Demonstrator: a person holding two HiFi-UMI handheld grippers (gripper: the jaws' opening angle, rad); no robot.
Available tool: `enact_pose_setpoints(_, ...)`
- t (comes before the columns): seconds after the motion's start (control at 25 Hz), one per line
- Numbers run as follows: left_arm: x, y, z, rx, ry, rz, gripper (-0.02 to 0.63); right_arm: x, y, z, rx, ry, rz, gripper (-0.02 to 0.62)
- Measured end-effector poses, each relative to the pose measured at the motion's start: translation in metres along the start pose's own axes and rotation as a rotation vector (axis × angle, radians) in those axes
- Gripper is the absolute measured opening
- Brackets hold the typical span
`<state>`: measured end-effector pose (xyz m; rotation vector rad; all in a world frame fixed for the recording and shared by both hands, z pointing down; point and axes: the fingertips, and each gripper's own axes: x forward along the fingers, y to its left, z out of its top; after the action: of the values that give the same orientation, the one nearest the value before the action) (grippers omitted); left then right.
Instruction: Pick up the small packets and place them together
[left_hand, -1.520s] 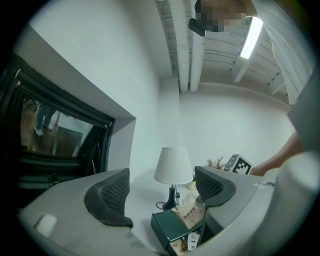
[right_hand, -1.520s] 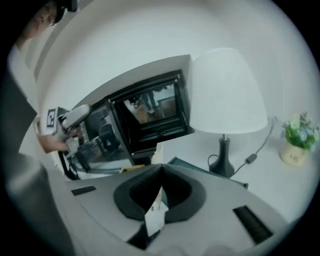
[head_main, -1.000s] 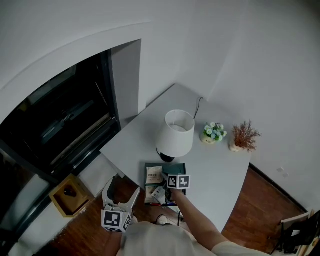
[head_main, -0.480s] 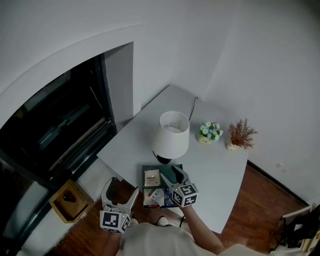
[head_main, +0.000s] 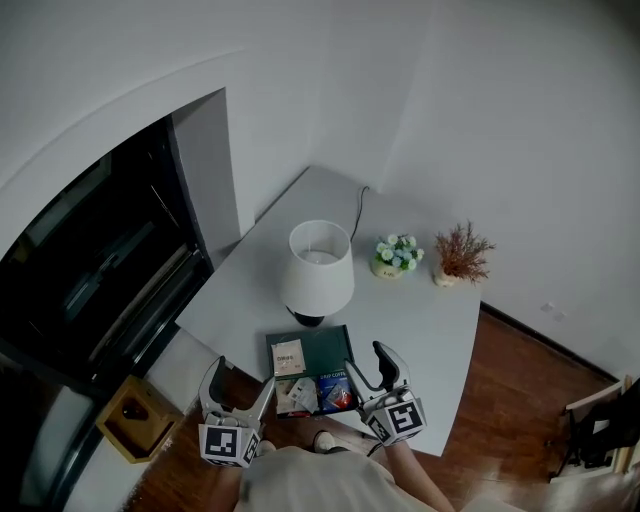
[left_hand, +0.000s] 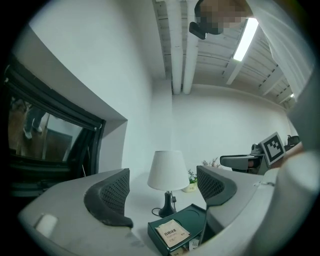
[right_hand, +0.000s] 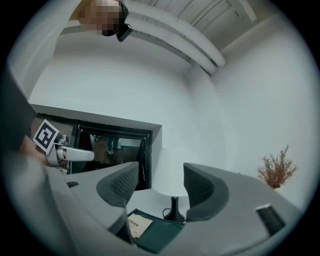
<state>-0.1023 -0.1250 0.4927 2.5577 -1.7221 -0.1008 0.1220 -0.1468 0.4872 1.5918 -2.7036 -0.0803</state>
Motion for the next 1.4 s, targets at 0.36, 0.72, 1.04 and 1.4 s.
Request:
enact_pose_setpoints(0.36, 0.002, -0.019, -0.014, 0.027, 0.057, -0.045, 0.414, -0.002, 0.03, -0.047, -0.013, 0.203, 0.221, 0.279)
enact_pose_setpoints(0.72, -0.008, -0.017, -0.019, 0.018, 0.07, -0.014, 0.414, -0.032, 0.049, -0.182, -0.183, 0.764, 0.493, 0.255)
enact_pose_setpoints(1.04, -0.011, -0.017, -0.021, 0.016, 0.081, -0.011, 0.414, -0.046, 0.045, -0.279, -0.422, 1.12, 0.562, 0.255)
enact_pose_setpoints(1.4, -0.013, -0.013, -0.023, 0.004, 0.091, 0.007, 0.411, -0.04, 0.038, -0.316, -0.612, 1.245, 0.506, 0.178)
